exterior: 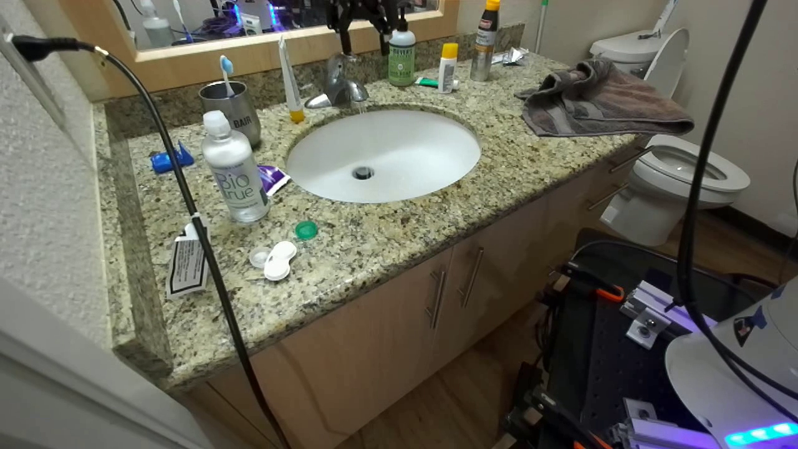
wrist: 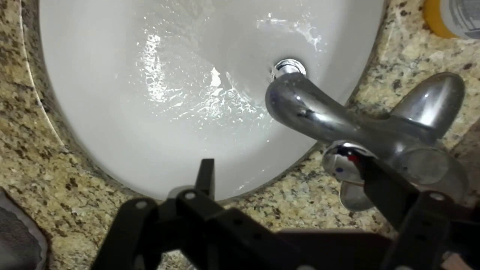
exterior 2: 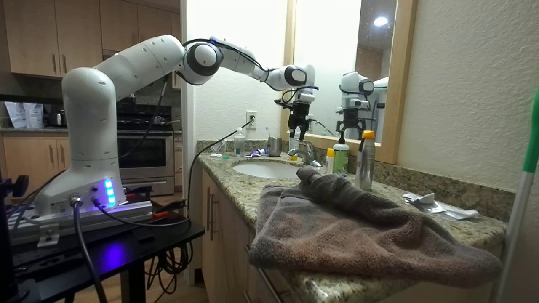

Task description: Push the faucet handle downwards

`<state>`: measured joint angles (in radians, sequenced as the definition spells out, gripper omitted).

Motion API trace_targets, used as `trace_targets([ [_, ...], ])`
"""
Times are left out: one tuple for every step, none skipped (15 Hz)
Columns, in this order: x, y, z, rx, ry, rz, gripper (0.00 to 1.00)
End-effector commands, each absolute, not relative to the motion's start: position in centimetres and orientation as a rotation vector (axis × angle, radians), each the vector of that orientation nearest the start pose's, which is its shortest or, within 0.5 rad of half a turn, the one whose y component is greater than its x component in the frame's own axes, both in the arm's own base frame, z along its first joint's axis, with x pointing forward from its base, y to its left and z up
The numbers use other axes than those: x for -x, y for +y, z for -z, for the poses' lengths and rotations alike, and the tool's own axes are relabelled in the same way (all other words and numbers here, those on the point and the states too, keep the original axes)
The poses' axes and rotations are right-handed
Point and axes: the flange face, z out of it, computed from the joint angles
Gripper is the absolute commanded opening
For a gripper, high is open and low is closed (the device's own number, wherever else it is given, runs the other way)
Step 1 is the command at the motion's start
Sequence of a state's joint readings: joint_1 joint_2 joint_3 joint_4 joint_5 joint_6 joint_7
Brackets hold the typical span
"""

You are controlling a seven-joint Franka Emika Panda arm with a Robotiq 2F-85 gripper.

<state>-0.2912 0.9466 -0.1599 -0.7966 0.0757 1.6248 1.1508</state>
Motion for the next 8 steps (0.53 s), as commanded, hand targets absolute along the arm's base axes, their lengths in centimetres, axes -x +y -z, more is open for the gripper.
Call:
trace_targets([
  [-70.8, -28.4, -32.2, 2.316, 2.348, -0.299, 1.00],
  [-70.8, -28.4, -32.2, 2.311, 2.335, -0.309, 1.00],
  [-70.9, -28.1, -32.0, 2.296, 2.338, -0.320, 1.00],
  [-70.9, -28.0, -32.1, 2.292, 2.338, -0.328, 1.00],
  [-71.1, -27.6, -32.3, 2.289, 2.353, -0.319, 1.00],
  [-71.5, -27.6, -35.0, 2.287, 2.309, -0.205, 1.00],
  [-71.6, -27.5, -35.2, 2.284, 2.311, -0.198, 1.00],
  [-71.6, -27.5, -35.3, 2.284, 2.311, -0.197, 1.00],
])
